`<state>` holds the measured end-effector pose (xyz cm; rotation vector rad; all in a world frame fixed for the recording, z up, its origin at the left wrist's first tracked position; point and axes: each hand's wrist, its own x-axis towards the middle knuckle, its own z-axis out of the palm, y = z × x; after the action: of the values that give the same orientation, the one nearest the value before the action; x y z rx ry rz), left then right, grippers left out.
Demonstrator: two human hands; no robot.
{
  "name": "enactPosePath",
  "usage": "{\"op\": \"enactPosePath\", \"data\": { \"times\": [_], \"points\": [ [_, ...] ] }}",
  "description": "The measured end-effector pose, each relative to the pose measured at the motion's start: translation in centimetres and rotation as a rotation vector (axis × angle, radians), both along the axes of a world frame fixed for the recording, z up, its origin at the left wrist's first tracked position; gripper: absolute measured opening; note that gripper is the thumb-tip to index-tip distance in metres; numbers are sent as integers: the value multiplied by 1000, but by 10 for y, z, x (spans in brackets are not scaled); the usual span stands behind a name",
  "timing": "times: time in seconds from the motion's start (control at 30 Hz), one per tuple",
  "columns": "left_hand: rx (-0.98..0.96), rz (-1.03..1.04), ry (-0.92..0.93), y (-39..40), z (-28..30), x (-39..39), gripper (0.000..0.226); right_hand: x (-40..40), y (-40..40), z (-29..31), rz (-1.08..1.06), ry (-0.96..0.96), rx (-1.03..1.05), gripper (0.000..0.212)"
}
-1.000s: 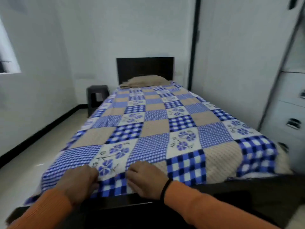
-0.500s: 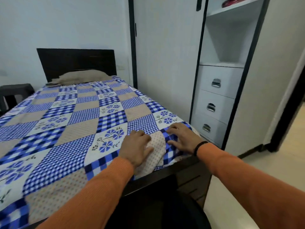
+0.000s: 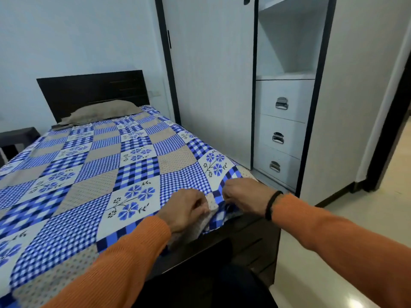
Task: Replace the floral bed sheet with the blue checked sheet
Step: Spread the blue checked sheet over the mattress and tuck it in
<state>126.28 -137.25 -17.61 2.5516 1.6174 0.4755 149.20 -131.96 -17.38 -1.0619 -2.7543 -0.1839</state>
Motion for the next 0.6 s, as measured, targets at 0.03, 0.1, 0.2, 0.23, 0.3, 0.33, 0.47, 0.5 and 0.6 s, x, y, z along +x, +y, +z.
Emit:
{"op": "enactPosePath", "data": {
  "times": [0.03, 0.1, 0.2, 0.23, 0.3, 0.33, 0.47, 0.5, 0.6],
  "points": [
    [-3, 13, -30, 1, -4, 2, 12, 5, -2, -1, 2, 10, -13, 3],
    [34, 95, -42, 3, -12, 11, 16, 8, 2, -3, -34, 101, -104, 7],
    [195, 205, 6, 2, -20, 27, 27, 9, 26, -12, -205, 441, -156, 10],
    [239, 217, 24, 0, -22, 32, 31, 13, 36, -19, -323, 592, -148, 11],
    [308, 223, 80, -1, -23, 41, 38, 23, 51, -29, -563, 772, -180, 20],
    [330, 225, 106, 2, -23, 44, 41, 26, 56, -33, -631, 792, -257, 26],
    [316, 245, 235, 20, -27, 55, 42, 37, 59, -24, -623, 759, -516, 21],
    [326, 243, 269, 23, -28, 58, 39, 40, 60, -21, -618, 732, -535, 19],
    [348, 250, 280, 30, -26, 63, 30, 52, 61, -21, -679, 614, -446, 8]
  ]
}}
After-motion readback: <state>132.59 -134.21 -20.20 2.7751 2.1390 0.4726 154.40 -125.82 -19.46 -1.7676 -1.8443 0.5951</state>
